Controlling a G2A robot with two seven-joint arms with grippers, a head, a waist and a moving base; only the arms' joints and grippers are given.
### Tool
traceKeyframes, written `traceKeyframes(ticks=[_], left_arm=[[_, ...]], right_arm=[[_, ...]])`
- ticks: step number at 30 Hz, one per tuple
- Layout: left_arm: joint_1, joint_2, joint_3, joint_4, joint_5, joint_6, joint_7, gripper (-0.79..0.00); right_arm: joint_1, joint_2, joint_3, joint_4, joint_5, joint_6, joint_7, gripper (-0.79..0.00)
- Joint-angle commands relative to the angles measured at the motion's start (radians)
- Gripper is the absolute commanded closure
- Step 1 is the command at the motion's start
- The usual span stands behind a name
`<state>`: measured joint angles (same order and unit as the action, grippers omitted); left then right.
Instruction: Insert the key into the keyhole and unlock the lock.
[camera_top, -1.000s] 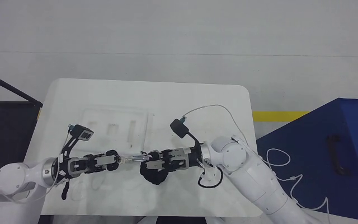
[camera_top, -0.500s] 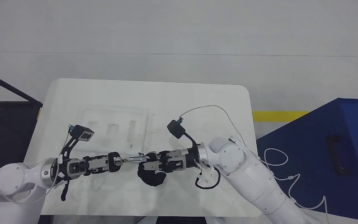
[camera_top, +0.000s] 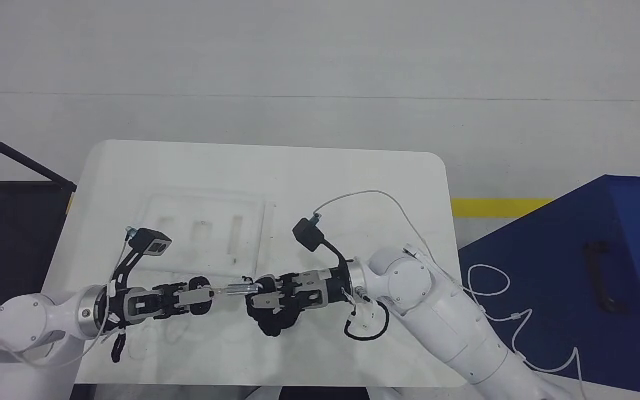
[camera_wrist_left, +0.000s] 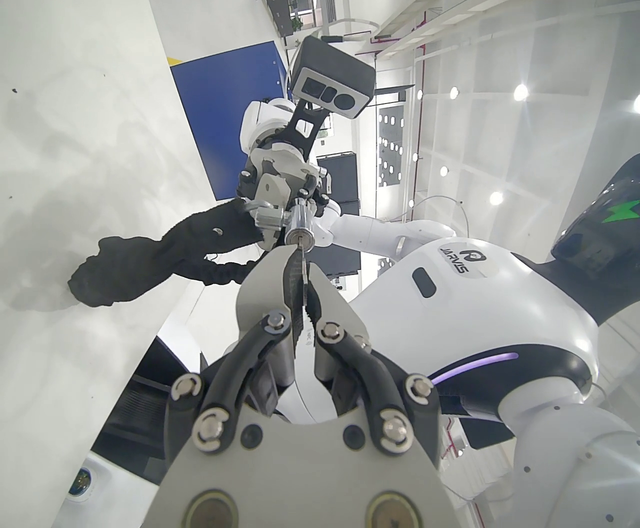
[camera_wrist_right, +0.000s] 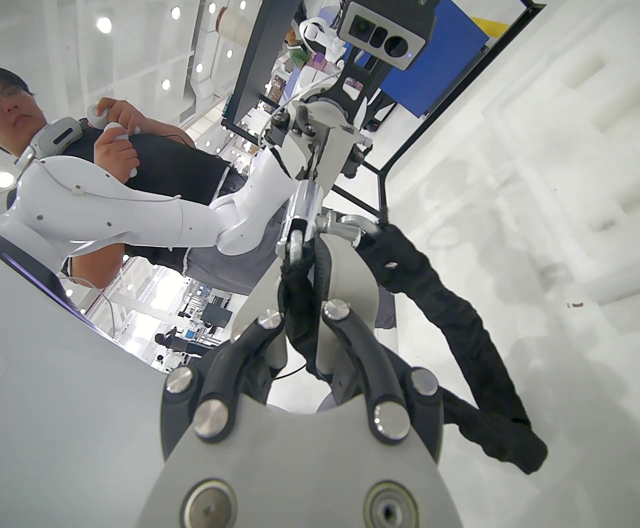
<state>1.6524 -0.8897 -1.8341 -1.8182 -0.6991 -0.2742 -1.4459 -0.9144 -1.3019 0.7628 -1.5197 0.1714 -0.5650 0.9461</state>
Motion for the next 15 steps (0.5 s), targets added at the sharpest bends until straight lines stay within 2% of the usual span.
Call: traceKeyframes(ticks=[1,15], left_arm=[[0.005,0.0,0.0,-0.003,0.007,-0.004,-0.002,0.0],[0.012,0.001,-0.002,-0.006,0.013,-0.01,-0.002,0.0]], right_arm=[[0.002,-0.001,-0.001,-0.002,0.0,0.003,0.0,0.0],[0.004,0.001,0.011,-0.01,-0.003,-0.002,-0.009,0.0]])
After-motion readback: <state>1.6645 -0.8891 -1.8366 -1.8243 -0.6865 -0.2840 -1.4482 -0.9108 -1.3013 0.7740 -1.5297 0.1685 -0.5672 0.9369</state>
